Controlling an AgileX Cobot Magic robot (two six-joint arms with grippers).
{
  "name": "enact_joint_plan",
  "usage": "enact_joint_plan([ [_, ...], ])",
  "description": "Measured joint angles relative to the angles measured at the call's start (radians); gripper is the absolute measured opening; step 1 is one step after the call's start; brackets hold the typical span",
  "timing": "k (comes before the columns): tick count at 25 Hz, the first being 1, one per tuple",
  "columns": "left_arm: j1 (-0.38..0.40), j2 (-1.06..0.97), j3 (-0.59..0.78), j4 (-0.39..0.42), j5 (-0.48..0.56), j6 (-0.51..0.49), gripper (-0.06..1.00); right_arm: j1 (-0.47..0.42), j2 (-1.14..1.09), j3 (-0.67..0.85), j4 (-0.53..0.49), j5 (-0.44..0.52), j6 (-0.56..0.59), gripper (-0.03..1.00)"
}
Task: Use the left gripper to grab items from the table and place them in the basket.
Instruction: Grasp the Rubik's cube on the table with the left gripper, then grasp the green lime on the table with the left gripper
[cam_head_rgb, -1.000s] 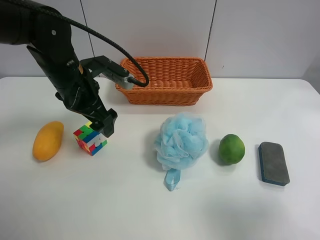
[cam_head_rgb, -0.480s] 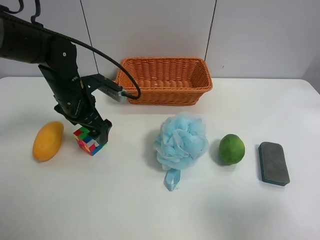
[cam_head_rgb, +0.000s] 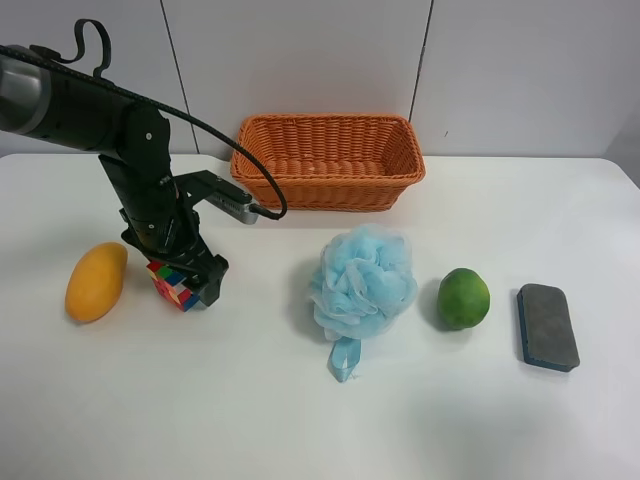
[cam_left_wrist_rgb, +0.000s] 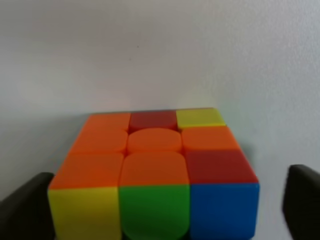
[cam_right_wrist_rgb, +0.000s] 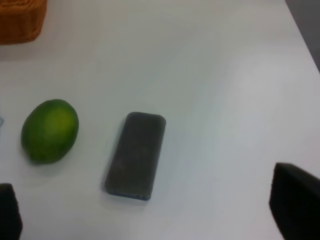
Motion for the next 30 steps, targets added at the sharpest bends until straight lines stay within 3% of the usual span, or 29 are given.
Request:
enact_joint_plan([
  [3, 0.0, 0.0, 0.0, 0.0, 0.0, 0.0, 0.56, 0.0, 0.0, 0.0, 0.0, 0.0, 0.0, 0.99],
  [15, 0.0, -0.012, 0.0, 0.0, 0.006, 0.0, 0.56, 0.0, 0.0, 0.0, 0.0, 0.0, 0.0, 0.99],
  [23, 0.001, -0.165, -0.013, 0.0, 0.063, -0.018, 0.56, 0.0, 0.0, 0.0, 0.0, 0.0, 0.0, 0.99],
  [30, 0.001, -0.205, -0.297, 0.0, 0.271, -0.054, 0.56, 0.0, 0.0, 0.0, 0.0, 0.0, 0.0, 0.99],
])
